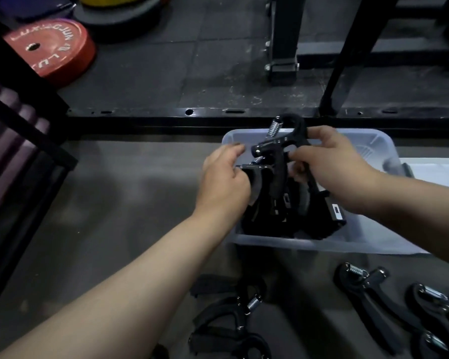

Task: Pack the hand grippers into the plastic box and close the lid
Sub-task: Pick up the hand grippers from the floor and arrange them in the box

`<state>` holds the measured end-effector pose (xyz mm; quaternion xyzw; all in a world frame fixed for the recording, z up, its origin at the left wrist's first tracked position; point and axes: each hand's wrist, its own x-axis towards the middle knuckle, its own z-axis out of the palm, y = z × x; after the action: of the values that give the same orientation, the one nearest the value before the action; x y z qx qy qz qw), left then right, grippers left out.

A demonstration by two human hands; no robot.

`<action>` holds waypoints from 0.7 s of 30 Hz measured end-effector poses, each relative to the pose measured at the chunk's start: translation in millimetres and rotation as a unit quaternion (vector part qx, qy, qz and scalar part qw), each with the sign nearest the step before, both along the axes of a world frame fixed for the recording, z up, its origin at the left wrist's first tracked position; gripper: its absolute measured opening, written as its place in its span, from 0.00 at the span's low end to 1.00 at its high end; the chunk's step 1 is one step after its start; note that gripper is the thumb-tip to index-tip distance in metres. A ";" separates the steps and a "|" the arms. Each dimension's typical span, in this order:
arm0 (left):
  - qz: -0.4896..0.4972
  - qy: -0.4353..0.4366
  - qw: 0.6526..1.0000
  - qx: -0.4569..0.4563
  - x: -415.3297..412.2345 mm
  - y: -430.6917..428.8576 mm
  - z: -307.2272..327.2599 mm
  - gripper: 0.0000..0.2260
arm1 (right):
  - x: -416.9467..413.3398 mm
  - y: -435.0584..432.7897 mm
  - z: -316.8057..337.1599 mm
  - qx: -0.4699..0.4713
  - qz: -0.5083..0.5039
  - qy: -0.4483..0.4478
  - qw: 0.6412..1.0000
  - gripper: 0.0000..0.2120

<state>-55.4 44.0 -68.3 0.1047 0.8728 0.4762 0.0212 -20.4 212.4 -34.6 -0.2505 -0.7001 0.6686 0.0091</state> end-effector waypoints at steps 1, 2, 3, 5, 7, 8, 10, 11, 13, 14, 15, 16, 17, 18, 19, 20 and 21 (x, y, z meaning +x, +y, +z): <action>0.010 0.013 0.999 -0.042 -1.8 -2.2 -6.1 0.23 | 1.6 7.2 -0.8 -0.002 -0.017 -0.005 1.000 0.12; 0.005 0.016 0.997 -0.078 -2.6 -3.2 -11.8 0.23 | 4.5 14.3 0.0 -0.004 -0.030 -0.016 0.999 0.10; -0.007 0.016 0.994 -0.104 -2.0 -4.4 -15.0 0.22 | 6.4 21.1 -0.4 0.000 -0.039 -0.030 0.999 0.08; -0.032 0.020 0.992 -0.120 -1.1 -5.5 -18.9 0.21 | 11.5 33.2 -0.4 0.026 -0.044 -0.061 0.997 0.09; -0.036 0.023 0.993 -0.113 -2.0 -5.0 -20.9 0.20 | 16.3 40.4 -2.0 0.050 -0.036 -0.086 0.994 0.09; -0.033 0.023 0.993 -0.107 -2.9 -4.8 -22.2 0.21 | 18.7 42.4 -4.0 0.061 -0.032 -0.100 0.993 0.09; -0.027 0.024 0.994 -0.106 -4.1 -5.7 -24.1 0.21 | 21.8 45.0 -9.5 0.082 -0.025 -0.126 0.988 0.08; -0.028 0.027 0.993 -0.109 -4.0 -5.7 -24.7 0.21 | 22.7 46.6 -12.6 0.091 -0.022 -0.139 0.986 0.08; -0.031 0.039 0.991 -0.124 -2.9 -5.6 -25.9 0.21 | 24.0 48.8 -17.6 0.098 -0.012 -0.165 0.981 0.08; -0.030 0.044 0.990 -0.128 -2.8 -5.3 -26.4 0.21 | 24.5 48.8 -19.2 0.101 -0.004 -0.172 0.980 0.08; -0.028 0.047 0.990 -0.130 -3.1 -4.8 -26.9 0.21 | 24.8 48.9 -20.8 0.106 0.001 -0.175 0.979 0.08; -0.025 0.049 0.990 -0.132 -3.5 -4.5 -27.5 0.20 | 25.3 48.1 -22.1 0.111 0.002 -0.173 0.979 0.07; -0.026 0.052 0.989 -0.134 -3.3 -4.3 -27.6 0.20 | 26.3 46.5 -22.3 0.114 0.001 -0.170 0.979 0.06; -0.026 0.054 0.989 -0.136 -2.9 -4.2 -27.7 0.20 | 26.9 45.3 -23.8 0.115 -0.001 -0.167 0.979 0.05; -0.027 0.054 0.989 -0.136 -2.5 -4.1 -27.7 0.20 | 27.2 44.5 -26.1 0.113 0.000 -0.167 0.979 0.05; -0.027 0.054 0.989 -0.137 -2.3 -4.1 -27.8 0.20 | 27.6 44.4 -29.3 0.110 0.003 -0.171 0.979 0.06; -0.026 0.053 0.989 -0.137 -2.1 -4.0 -27.7 0.20 | 28.1 44.8 -32.8 0.106 0.006 -0.177 0.978 0.06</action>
<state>-57.6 40.1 -96.0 0.1488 0.9266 0.3453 0.0011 7.7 257.2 -67.4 -0.3581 -0.7591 0.5357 -0.0923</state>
